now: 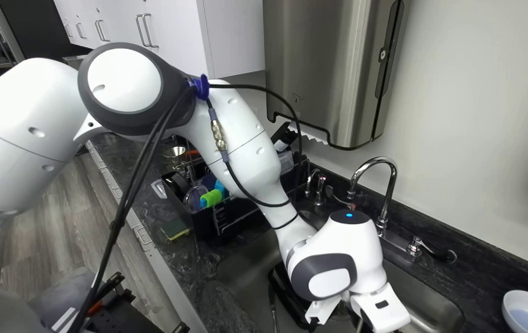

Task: Attach the lid on the dish rack onto the cup in the sink

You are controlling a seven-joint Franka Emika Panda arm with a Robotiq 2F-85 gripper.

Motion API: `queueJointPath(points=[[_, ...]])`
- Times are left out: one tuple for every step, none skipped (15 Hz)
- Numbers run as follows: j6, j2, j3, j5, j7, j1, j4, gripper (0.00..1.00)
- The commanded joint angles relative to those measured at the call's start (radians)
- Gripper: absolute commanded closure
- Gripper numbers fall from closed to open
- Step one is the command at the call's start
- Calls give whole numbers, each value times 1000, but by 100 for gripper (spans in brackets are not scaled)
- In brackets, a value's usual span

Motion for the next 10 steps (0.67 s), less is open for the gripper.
queueJointPath(points=[[46,33,42,20,-19,-31,-12,100],[52,33,43,21,-20,-31,-15,100],[59,33,43,22,-21,-31,-18,100],[66,34,44,23,-22,-30,-21,100],[71,33,43,23,-22,-29,-25,100],[76,33,42,24,-22,-28,-28,100],[80,32,41,24,-23,-27,-30,100],[82,30,39,24,-23,-24,-34,100],[86,25,40,24,-25,-24,-38,100],[88,19,36,24,-25,-20,-44,100]])
